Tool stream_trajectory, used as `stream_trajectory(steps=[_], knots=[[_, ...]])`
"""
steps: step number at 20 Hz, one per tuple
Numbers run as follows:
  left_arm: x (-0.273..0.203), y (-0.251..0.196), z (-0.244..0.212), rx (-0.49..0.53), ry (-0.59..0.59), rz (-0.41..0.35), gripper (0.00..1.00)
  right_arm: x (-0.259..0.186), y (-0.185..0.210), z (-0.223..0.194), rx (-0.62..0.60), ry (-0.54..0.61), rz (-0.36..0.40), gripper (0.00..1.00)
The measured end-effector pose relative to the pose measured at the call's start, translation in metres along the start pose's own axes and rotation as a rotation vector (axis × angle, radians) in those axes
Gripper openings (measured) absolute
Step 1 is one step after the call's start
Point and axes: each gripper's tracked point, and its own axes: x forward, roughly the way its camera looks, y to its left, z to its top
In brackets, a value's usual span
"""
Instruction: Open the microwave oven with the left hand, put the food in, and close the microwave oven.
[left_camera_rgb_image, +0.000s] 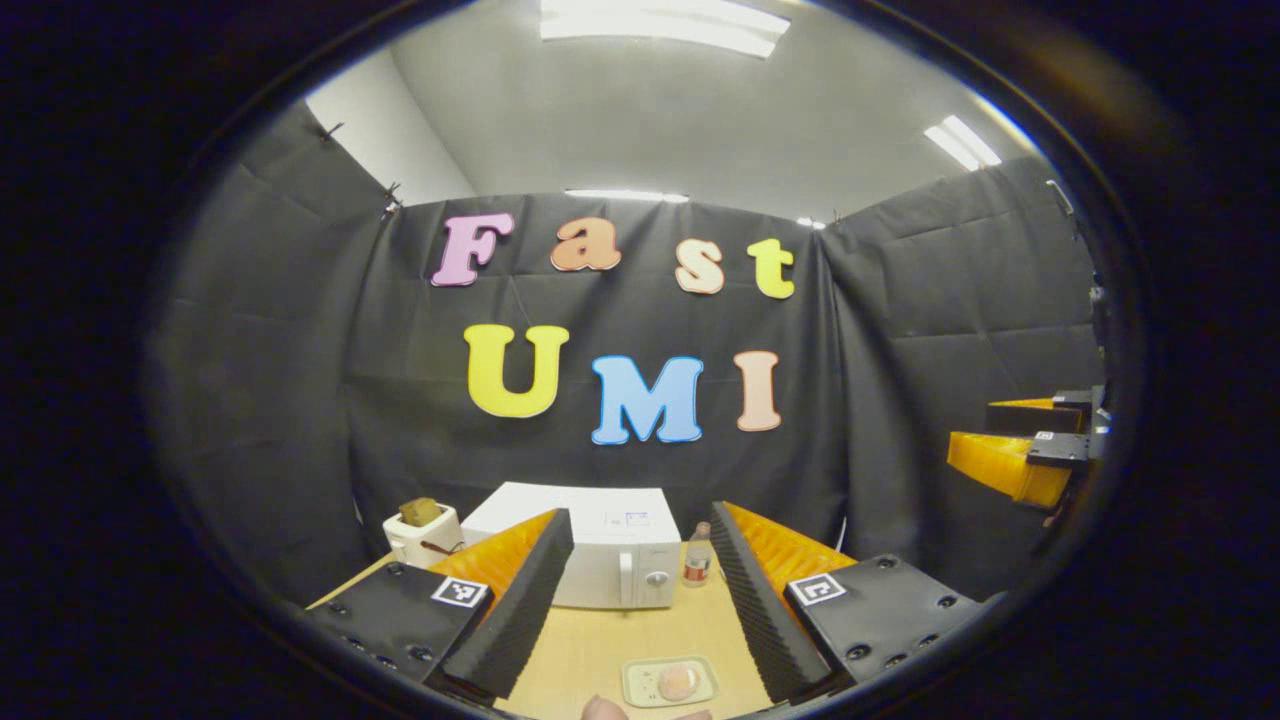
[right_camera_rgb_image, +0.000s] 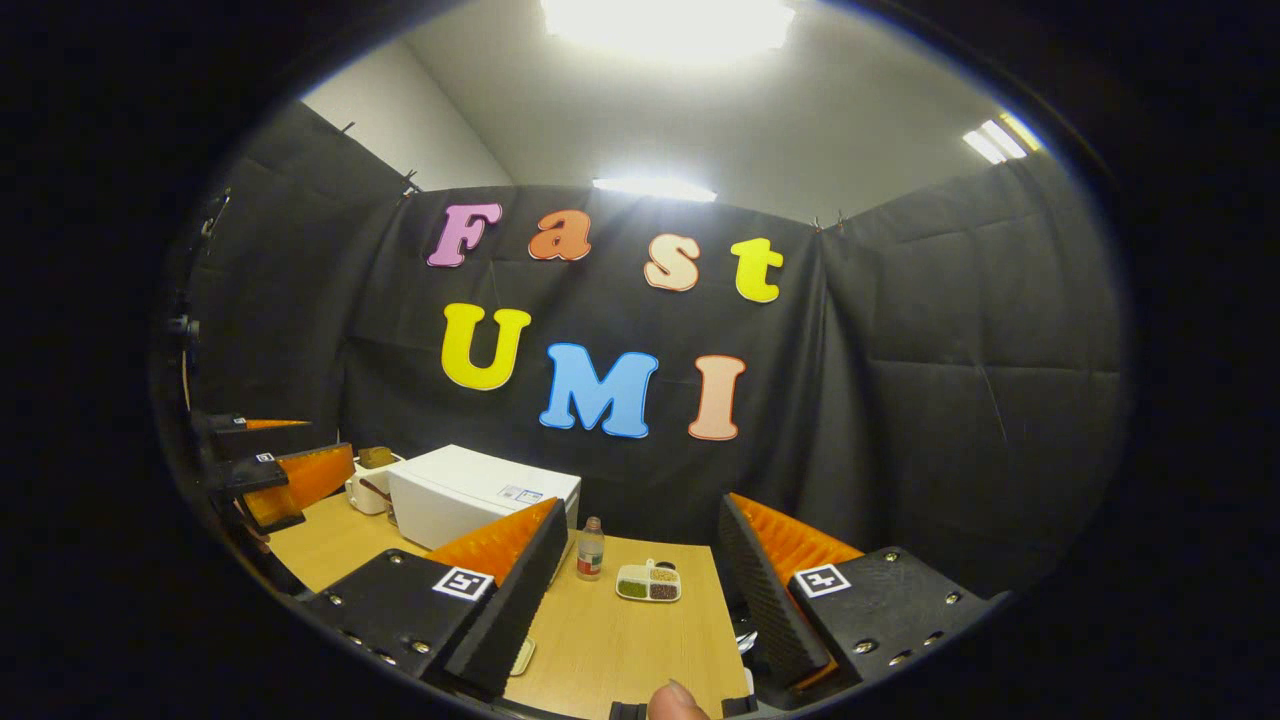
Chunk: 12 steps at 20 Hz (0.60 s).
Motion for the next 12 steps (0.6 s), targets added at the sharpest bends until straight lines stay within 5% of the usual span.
stream_trajectory(steps=[12], knots=[[0.115, 0.025, -0.140, 0.035, 0.163, -0.078, 0.95, 0.064, 0.011, -0.003, 0.075, 0.088, -0.128, 0.94]])
